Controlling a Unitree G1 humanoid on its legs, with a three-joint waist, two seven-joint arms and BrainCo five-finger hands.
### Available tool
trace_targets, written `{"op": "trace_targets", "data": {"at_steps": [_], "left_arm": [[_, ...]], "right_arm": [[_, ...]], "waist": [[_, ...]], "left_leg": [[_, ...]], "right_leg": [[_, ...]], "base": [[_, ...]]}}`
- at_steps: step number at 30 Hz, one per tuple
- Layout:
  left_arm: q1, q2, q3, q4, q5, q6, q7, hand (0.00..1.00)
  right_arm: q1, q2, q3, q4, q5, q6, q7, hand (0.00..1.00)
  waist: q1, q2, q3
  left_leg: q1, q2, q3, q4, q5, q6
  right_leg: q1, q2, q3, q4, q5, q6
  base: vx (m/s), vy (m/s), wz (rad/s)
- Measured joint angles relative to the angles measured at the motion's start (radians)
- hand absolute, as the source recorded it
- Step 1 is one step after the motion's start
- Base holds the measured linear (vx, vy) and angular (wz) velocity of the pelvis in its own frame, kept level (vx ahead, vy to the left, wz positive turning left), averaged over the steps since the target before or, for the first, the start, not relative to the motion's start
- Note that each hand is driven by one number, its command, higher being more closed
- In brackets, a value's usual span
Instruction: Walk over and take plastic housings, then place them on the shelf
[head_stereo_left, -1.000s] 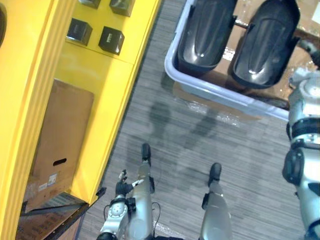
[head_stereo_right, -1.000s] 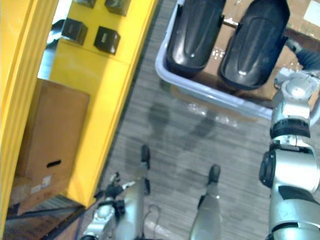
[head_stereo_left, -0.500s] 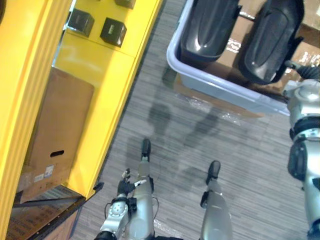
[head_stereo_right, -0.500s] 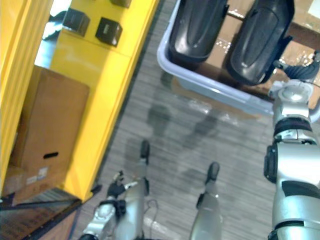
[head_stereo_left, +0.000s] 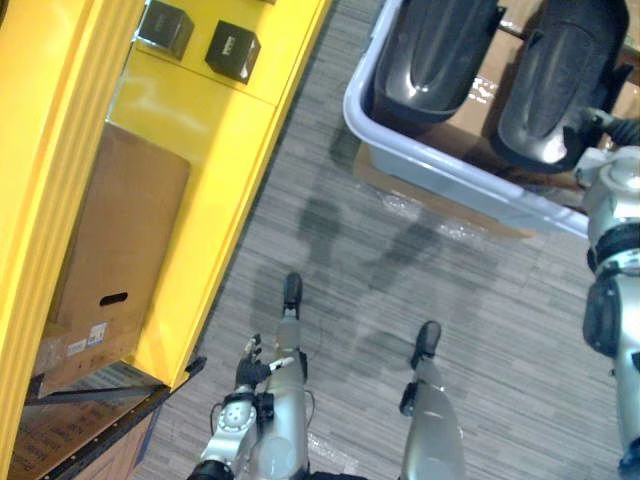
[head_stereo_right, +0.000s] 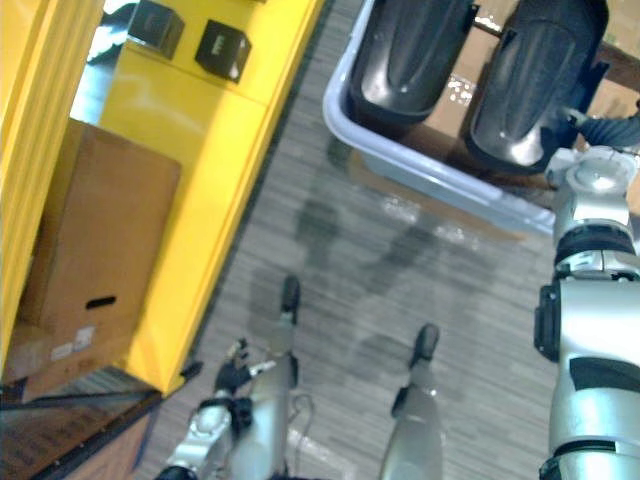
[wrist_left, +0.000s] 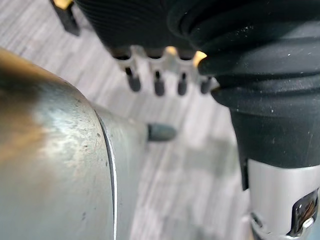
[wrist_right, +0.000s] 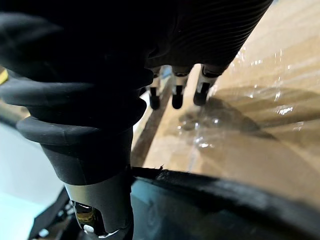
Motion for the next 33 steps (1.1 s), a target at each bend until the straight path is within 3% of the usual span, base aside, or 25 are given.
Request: {"op": "trace_targets", "data": {"at_steps": [12,18,21,22,33], "left_arm": [[-0.018,-0.003,-0.001,0.0,-0.007,0.004,0.001,0.0],[-0.032,-0.012,-0.023,0.0,-0.007,0.005,0.006,0.0],[-0.032,-0.013,-0.023,0.0,-0.008,0.005,0.007,0.0],[-0.032,-0.014,-0.023,0.0,-0.008,0.005,0.007,0.0],[-0.037,-0.02,-0.035,0.0,-0.007,0.01,0.016,0.0]], "right_arm": [[-0.073,0.0,0.042,-0.001,0.058,-0.001,0.004,0.0],[-0.127,-0.007,0.057,0.013,0.055,0.001,-0.002,0.0],[-0.149,-0.008,0.086,0.038,0.037,0.008,-0.011,0.0],[-0.161,-0.008,0.09,0.047,0.03,0.021,-0.02,1.0],[-0.179,-0.039,0.13,0.106,0.004,0.045,-0.073,1.0]], "waist": [[0.03,0.002,0.0],[0.046,0.029,0.012],[0.047,0.03,0.013],[0.047,0.03,0.013],[0.05,0.043,0.017]], "left_leg": [[-0.022,-0.007,-0.016,0.001,0.0,0.0],[-0.024,-0.013,-0.028,0.001,0.0,0.0],[-0.025,-0.016,-0.029,0.001,0.001,0.0],[-0.027,-0.017,-0.03,0.001,0.001,0.0],[-0.029,-0.019,-0.039,0.001,0.001,0.001]], "right_leg": [[-0.008,-0.002,-0.016,-0.006,0.0,0.0],[0.002,-0.005,-0.031,-0.012,0.0,0.0],[0.002,-0.007,-0.032,-0.012,0.0,0.0],[0.001,-0.007,-0.034,-0.013,0.0,0.0],[0.004,-0.007,-0.042,-0.014,0.0,-0.001]], "base": [[0.01,0.013,0.04],[0.01,0.01,0.04],[0.01,0.02,0.02],[0.0,0.0,0.0],[0.0,0.005,0.01]]}}
